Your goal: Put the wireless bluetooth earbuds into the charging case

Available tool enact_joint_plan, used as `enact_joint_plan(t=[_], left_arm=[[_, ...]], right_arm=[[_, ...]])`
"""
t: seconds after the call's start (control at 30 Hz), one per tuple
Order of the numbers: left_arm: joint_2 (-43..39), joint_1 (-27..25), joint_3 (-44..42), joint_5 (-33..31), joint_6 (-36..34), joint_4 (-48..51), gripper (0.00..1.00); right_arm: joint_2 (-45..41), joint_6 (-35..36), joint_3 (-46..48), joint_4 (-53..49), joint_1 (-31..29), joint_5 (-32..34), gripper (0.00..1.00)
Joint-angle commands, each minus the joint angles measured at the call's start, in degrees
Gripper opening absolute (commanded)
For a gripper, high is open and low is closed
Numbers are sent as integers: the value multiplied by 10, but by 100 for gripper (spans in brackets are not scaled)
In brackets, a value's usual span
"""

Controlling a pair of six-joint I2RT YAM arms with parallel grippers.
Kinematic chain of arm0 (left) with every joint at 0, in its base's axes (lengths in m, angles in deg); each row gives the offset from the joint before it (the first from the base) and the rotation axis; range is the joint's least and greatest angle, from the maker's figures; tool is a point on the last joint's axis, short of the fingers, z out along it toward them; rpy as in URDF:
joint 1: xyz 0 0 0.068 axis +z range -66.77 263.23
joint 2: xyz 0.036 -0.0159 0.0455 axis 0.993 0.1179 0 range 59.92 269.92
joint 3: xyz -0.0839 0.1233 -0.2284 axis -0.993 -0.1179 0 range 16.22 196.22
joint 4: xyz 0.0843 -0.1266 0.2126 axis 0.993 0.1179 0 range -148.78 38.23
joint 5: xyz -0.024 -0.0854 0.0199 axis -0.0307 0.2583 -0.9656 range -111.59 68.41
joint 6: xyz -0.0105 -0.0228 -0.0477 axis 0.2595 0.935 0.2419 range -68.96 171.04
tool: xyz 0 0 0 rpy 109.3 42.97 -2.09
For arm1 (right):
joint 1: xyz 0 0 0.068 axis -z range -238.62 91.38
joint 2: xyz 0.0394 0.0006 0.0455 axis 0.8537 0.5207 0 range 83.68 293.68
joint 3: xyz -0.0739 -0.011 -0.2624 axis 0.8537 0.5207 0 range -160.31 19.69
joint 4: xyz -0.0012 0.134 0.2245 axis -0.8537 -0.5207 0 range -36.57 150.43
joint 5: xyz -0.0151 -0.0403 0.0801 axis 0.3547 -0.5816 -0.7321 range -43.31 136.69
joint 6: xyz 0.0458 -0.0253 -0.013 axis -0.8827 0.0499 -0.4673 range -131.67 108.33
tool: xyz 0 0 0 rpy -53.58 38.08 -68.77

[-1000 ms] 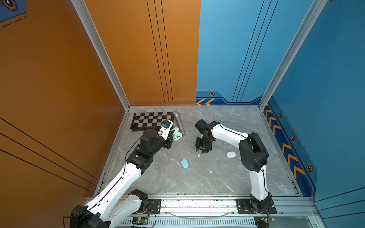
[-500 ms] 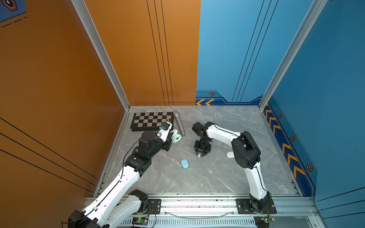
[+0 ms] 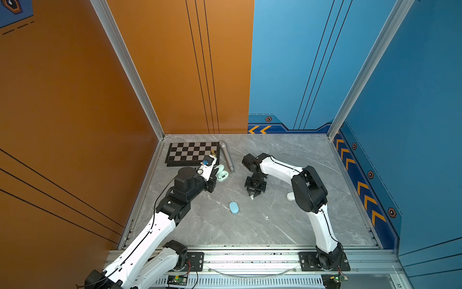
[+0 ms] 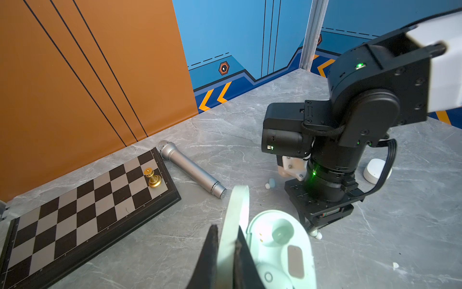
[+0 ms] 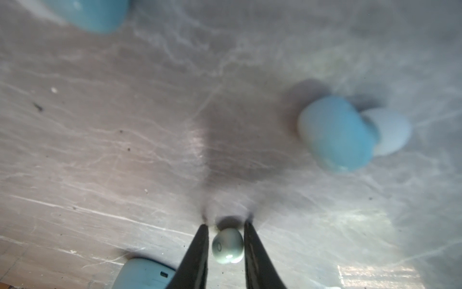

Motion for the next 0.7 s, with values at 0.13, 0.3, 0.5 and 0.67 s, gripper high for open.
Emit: enact_joint_plan(t=[0.13,0.3,0.5,0.67], left_arm=[[-10,6,-10,-9,-11,3,0],[-7,7,-12,-7,-9,-6,0],[13,8,-16,16,2,-32,0],[56,7,-7,48,13,-71,0]], right_arm=[[22,-13,-5,-16,2,12,18],[20,-12,-3,-16,5,11,14],[-12,63,-12,-16,8,55,9],[-68,155,7,-9,15,84,8]])
